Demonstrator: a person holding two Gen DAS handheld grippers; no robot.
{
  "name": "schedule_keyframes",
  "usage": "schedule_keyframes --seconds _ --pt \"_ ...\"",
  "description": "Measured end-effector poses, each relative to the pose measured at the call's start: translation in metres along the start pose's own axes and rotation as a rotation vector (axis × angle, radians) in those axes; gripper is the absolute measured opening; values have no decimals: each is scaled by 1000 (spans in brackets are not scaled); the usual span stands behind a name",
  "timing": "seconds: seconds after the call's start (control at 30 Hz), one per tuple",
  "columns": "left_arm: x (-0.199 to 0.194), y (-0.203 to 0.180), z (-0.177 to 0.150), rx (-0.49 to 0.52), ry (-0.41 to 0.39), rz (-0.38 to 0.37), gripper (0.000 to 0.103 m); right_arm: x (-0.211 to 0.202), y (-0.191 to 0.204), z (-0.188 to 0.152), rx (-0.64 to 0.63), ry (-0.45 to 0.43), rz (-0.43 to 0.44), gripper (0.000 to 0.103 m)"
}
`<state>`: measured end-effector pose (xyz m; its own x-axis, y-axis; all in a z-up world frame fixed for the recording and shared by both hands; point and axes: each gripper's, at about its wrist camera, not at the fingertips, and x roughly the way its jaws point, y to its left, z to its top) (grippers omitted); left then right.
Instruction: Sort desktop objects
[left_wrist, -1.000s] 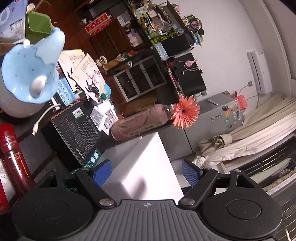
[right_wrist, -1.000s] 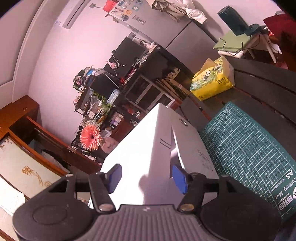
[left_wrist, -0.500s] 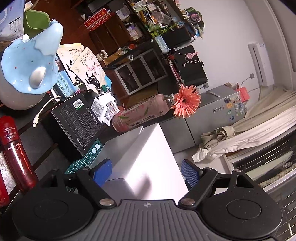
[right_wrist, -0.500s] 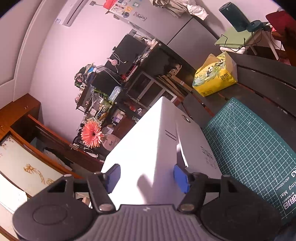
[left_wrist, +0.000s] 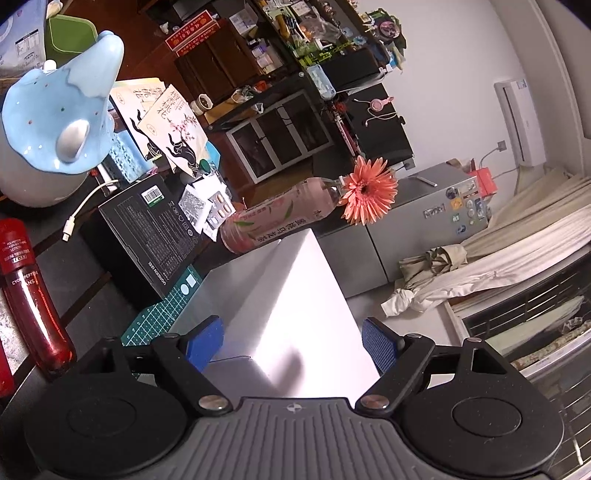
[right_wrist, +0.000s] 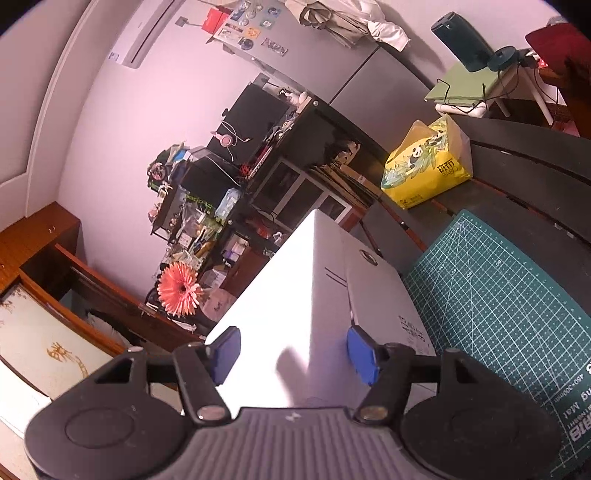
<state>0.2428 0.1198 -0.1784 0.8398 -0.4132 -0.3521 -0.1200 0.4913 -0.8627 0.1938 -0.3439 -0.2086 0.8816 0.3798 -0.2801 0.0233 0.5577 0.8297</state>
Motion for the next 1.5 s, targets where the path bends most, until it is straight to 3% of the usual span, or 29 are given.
schedule_keyframes --seconds 0.87,1.5 --pt "4 -3 -11 6 33 9 81 6 -8 7 11 -78 0 64" --pt "11 -1 -15 27 41 42 81 8 -10 4 3 -72 -25 64"
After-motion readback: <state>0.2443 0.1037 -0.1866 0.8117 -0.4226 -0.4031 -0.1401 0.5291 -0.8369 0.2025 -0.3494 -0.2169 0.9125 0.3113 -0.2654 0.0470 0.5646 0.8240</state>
